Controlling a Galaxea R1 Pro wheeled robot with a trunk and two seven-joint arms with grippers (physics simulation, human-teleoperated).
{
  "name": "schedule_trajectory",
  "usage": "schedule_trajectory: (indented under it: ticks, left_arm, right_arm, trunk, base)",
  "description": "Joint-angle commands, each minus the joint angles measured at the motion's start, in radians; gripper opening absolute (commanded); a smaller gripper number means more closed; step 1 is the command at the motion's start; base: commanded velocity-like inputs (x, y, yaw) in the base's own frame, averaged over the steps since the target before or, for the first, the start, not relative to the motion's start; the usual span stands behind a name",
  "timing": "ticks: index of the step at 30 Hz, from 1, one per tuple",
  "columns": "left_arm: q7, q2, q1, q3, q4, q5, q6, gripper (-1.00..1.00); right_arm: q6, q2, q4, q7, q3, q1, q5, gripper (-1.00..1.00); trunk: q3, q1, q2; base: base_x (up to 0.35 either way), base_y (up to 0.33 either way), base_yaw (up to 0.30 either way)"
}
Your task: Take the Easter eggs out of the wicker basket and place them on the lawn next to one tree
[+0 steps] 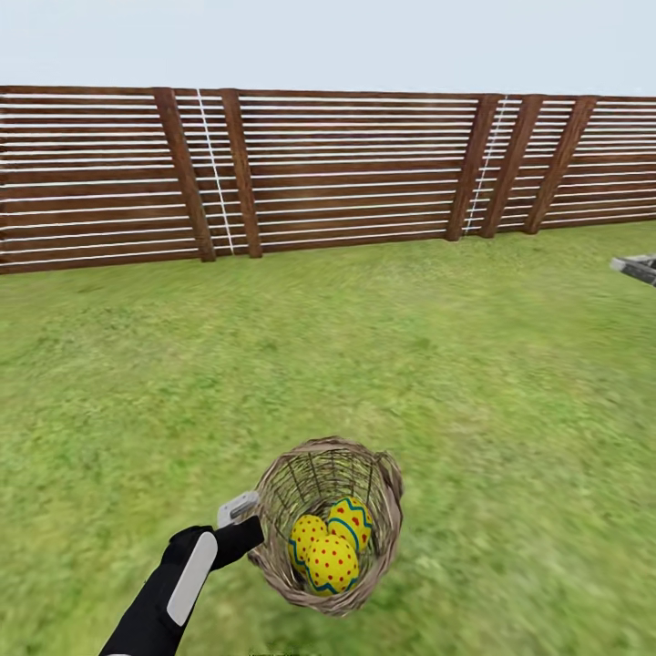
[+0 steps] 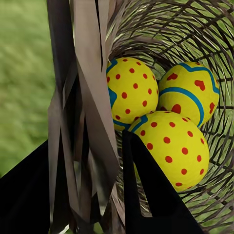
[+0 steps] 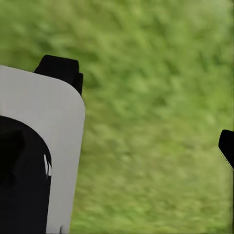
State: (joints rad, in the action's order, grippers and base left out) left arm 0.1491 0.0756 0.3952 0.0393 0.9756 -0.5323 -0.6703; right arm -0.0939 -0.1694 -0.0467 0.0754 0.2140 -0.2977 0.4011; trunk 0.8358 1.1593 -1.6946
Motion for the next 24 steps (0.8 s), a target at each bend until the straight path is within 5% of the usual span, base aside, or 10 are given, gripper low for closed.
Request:
schedule_trajectory:
  ticks: [1, 9, 24]
  left_arm:
    - [0.007, 0.001, 0.001, 0.002, 0.002, -0.021, -0.003, -1.0]
    - [0.007, 0.001, 0.001, 0.002, 0.002, -0.021, -0.003, -1.0]
    - [0.007, 0.001, 0.001, 0.002, 0.002, -0.021, -0.003, -1.0]
  right_arm:
    - [-0.006, 0.0, -0.004, 0.002, 0.008, -0.001, 0.007, 1.0]
    - [-0.001, 0.001, -0.015, 0.015, 0.008, -0.001, 0.008, 1.0]
    - [-0.006, 0.001, -0.013, 0.005, 0.008, -0.001, 0.007, 1.0]
  trunk:
    - [0.002, 0.0, 0.0]
    - [0.007, 0.0, 0.0]
    - [0.01, 0.0, 0.0]
  base:
    - [0.0, 0.0, 0.222]
    - [0.0, 0.0, 0.119]
    - [0.0, 0.0, 0.274]
